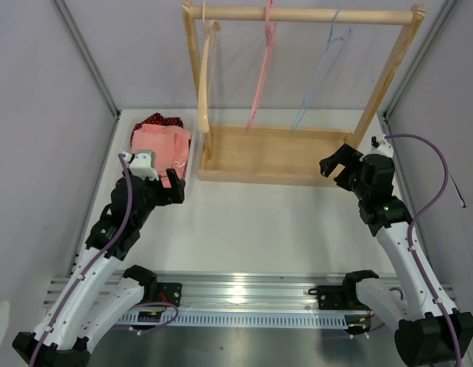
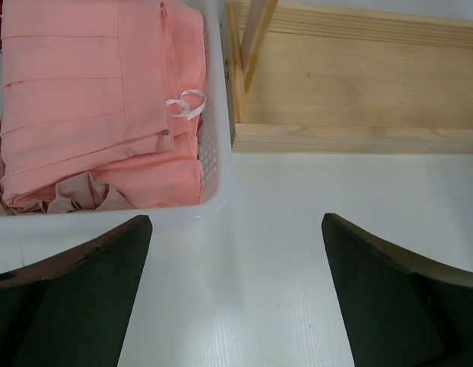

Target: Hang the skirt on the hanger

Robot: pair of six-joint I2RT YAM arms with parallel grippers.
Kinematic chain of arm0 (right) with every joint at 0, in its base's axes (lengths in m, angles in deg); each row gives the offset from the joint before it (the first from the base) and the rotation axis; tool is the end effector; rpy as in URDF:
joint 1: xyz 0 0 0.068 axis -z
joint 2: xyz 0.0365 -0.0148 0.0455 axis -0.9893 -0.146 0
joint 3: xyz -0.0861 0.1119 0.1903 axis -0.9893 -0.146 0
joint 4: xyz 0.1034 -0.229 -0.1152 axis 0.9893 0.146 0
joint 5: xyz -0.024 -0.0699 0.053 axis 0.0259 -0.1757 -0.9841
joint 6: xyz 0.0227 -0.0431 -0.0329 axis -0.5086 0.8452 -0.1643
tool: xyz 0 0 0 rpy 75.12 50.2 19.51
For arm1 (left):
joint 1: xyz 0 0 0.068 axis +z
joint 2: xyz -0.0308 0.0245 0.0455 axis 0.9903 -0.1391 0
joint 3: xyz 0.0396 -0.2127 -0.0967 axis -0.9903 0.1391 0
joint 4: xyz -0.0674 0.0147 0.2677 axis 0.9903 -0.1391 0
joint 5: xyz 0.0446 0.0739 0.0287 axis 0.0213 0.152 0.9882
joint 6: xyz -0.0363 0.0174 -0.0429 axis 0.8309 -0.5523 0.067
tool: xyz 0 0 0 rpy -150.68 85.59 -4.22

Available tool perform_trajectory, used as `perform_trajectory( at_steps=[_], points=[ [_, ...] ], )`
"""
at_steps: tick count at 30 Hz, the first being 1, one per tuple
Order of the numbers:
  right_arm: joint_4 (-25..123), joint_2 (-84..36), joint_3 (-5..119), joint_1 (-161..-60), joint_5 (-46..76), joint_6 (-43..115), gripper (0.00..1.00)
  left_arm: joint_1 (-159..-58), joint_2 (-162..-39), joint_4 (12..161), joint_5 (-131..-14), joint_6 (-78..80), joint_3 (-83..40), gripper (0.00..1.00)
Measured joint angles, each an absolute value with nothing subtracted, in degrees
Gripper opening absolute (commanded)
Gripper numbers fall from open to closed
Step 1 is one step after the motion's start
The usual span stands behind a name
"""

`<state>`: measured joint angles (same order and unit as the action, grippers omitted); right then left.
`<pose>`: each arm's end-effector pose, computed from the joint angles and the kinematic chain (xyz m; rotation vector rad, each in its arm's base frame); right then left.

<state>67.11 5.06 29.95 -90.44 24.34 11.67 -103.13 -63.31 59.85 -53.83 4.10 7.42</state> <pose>0.2498 0.0373 0.2930 0.4045 1.9344 0.4236 0.1940 -0.0668 0.2977 -0.0058 1.9166 -0.2448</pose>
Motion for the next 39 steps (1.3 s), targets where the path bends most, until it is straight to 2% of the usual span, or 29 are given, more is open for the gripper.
perform_trajectory(
  at_steps=[13, 22, 32, 39],
  points=[
    [67.5, 3.3, 30.8, -90.4, 22.6, 12.3, 1.00, -103.1, -67.5, 58.2, -50.6, 6.1, 6.2, 0.98],
    [66.3, -0.8, 31.9, -95.4, 21.4, 12.3, 1.00, -102.3, -87.4, 54.6, -41.7, 7.9, -7.1, 0.88],
    [65.9, -3.8, 34.3, -98.6, 20.2, 10.9, 1.00, -96.0, -106.1, 54.4, -40.3, 8.1, -15.5, 0.76],
    [65.9, -3.8, 34.3, -98.5, 20.2, 10.4, 1.00, -96.0, -110.5, 54.1, -40.1, 8.1, -15.8, 0.72]
  ],
)
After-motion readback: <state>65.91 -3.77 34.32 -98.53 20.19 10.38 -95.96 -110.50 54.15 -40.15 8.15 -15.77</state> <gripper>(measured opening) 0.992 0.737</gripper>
